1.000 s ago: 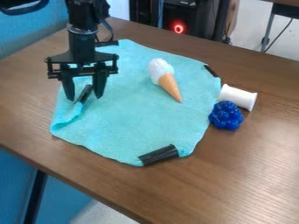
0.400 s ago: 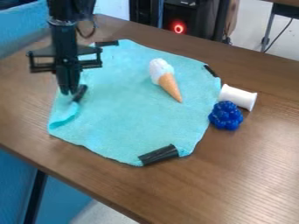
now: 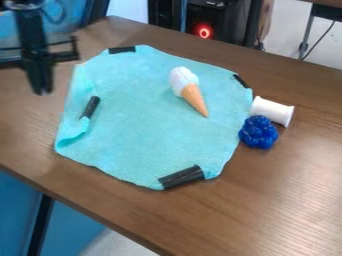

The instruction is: Unfold the cloth from top right to bottom left

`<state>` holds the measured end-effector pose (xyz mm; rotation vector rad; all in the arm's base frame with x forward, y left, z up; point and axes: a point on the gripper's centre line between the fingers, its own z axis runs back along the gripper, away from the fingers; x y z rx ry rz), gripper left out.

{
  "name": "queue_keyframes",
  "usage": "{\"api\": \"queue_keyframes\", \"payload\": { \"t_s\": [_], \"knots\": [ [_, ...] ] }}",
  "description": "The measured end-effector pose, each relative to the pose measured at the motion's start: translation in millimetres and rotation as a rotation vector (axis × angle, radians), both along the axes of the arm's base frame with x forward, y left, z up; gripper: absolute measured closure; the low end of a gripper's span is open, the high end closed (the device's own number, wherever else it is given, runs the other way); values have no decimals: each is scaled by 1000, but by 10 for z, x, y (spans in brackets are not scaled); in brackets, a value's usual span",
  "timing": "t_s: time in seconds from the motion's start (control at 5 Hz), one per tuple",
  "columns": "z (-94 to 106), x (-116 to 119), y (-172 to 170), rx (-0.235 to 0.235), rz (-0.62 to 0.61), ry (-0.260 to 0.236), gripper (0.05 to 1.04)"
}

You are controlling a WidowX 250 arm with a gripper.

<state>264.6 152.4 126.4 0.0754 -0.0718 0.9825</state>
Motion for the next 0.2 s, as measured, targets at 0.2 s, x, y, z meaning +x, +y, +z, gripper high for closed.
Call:
{"api": "queue_keyframes", "payload": {
  "t_s": [0.2],
  "knots": [
    [6,-218,228,7,63,50,884]
  ]
}}
